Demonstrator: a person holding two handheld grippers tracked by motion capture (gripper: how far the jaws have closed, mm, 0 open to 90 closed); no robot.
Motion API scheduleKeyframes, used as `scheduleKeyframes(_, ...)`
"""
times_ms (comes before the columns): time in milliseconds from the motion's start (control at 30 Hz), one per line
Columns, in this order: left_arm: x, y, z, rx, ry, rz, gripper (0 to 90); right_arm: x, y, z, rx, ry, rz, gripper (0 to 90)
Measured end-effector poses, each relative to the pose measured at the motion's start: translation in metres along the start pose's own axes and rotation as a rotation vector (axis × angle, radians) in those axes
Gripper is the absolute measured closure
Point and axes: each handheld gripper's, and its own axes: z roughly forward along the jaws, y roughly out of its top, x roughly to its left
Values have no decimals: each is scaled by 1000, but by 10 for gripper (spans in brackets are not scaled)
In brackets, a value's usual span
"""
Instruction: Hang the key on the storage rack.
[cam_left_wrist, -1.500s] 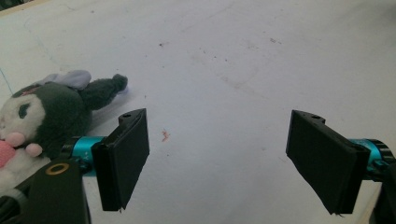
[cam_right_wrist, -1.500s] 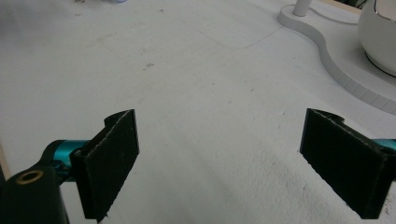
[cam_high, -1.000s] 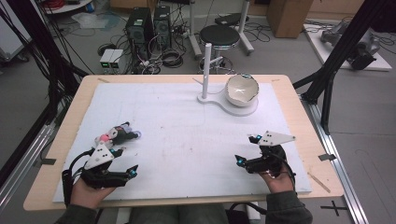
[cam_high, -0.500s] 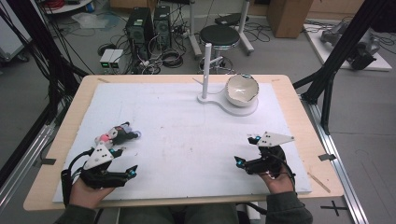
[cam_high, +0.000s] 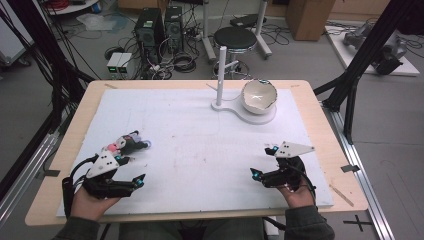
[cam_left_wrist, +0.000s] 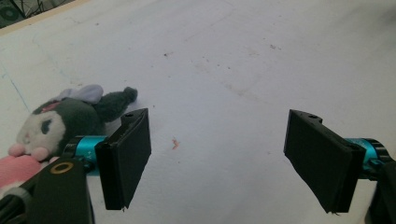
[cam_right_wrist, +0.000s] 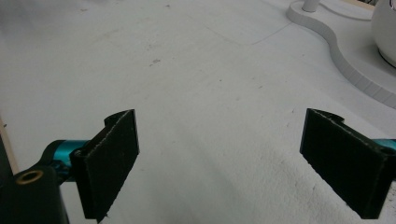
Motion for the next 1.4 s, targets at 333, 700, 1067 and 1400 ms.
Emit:
scheduleKeyframes(333,21,8,-6,15,13,-8,240,0,1,0,-1,5,3,107)
scheduleKeyframes(700,45,25,-16,36,51,-9,247,-1,2,2,-3,7,-3,107)
scheduleKeyframes(1067,67,39,-13,82,60,-28,257,-1,3,2,-2,11,-1,107)
scheduleKeyframes(1400,86,44,-2,136,43,-30,255,-1,4,5,0,18,-18,107)
